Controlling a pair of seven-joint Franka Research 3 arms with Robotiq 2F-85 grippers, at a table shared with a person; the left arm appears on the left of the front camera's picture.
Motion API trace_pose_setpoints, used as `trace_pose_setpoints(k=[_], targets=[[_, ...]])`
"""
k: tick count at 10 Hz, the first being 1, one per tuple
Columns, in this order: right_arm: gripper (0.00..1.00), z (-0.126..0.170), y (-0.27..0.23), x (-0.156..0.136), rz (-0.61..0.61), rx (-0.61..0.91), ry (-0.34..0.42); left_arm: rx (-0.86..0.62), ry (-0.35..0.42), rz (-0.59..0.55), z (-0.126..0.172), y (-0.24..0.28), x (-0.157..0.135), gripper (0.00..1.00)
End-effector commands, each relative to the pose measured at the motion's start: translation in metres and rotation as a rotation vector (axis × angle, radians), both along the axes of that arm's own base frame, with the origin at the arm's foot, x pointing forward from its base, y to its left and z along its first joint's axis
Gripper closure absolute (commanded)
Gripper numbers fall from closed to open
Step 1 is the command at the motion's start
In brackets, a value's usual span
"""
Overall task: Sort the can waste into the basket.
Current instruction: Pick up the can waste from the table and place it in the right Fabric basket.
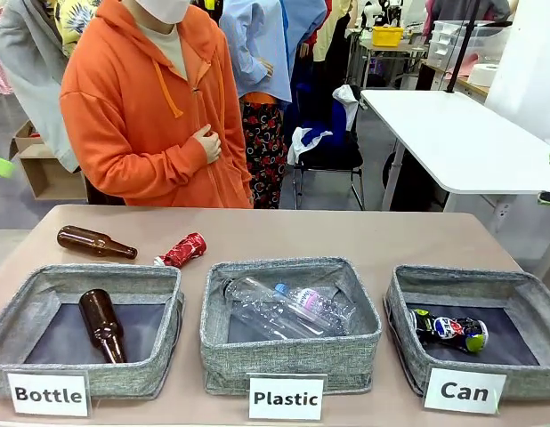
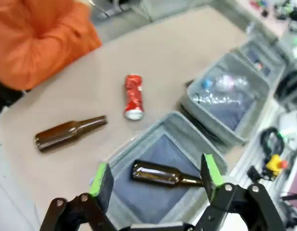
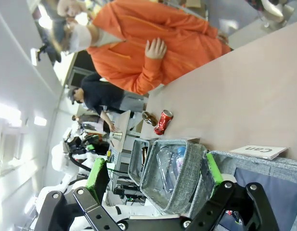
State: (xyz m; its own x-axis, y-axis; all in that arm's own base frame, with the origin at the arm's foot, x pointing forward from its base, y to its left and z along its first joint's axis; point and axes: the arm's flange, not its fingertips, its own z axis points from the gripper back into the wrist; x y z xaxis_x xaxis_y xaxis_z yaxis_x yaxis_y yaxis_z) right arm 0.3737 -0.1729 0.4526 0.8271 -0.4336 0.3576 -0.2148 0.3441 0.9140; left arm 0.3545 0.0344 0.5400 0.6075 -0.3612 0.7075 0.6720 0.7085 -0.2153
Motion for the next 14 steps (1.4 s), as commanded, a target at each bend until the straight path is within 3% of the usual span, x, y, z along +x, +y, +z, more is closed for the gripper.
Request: trace_pose_setpoints(k=[1, 2, 3, 5, 6, 7, 8, 9, 10, 12, 13, 14], targets=[[0.00, 0.004, -0.003, -0.001, 0.012, -0.006, 0.003, 0.137, 0.006, -0.150, -0.037, -0.049, 0.032, 0.06], [0.00, 0.004, -0.003, -0.001, 0.012, -0.006, 0.003, 0.190, 0.053, -0.261, -0.069, -0.096, 0.047, 0.06], [0.00, 0.004, -0.003, -0.001, 0.012, -0.006, 0.003, 0.226, 0.044, -0.283, -0.092, -0.125, 0.052, 0.06], [0.00, 0.004, -0.003, -0.001, 0.012, -0.006, 0.003, 0.332, -0.120, -0.286, -0.137, -0.179, 0.058, 0.06], [0.00, 0.004, -0.003, -0.001, 0.012, -0.006, 0.003, 0.384, -0.191, -0.280, -0.148, -0.196, 0.064, 0.06], [0.00, 0.004, -0.003, -0.001, 0.012, -0.006, 0.003, 0.338, -0.170, -0.240, -0.143, -0.204, 0.072, 0.06], [0.00, 0.004, -0.003, -0.001, 0.012, -0.006, 0.003, 0.271, -0.103, -0.129, -0.125, -0.196, 0.079, 0.06], [0.00, 0.004, -0.003, -0.001, 0.012, -0.006, 0.003, 0.382, -0.135, -0.276, -0.140, -0.206, 0.059, 0.06], [0.00, 0.004, -0.003, -0.001, 0.012, -0.006, 0.003, 0.357, -0.138, -0.216, -0.137, -0.207, 0.068, 0.06], [0.00, 0.004, -0.003, -0.001, 0.012, -0.006, 0.003, 0.036, -0.106, -0.322, -0.043, -0.088, 0.038, 0.06], [0.00, 0.004, -0.003, -0.001, 0.012, -0.006, 0.003, -0.023, -0.152, -0.187, -0.010, -0.034, 0.024, 0.06], [0.00, 0.004, -0.003, -0.001, 0.012, -0.006, 0.003, -0.064, -0.171, -0.131, 0.013, 0.011, 0.004, 0.06]])
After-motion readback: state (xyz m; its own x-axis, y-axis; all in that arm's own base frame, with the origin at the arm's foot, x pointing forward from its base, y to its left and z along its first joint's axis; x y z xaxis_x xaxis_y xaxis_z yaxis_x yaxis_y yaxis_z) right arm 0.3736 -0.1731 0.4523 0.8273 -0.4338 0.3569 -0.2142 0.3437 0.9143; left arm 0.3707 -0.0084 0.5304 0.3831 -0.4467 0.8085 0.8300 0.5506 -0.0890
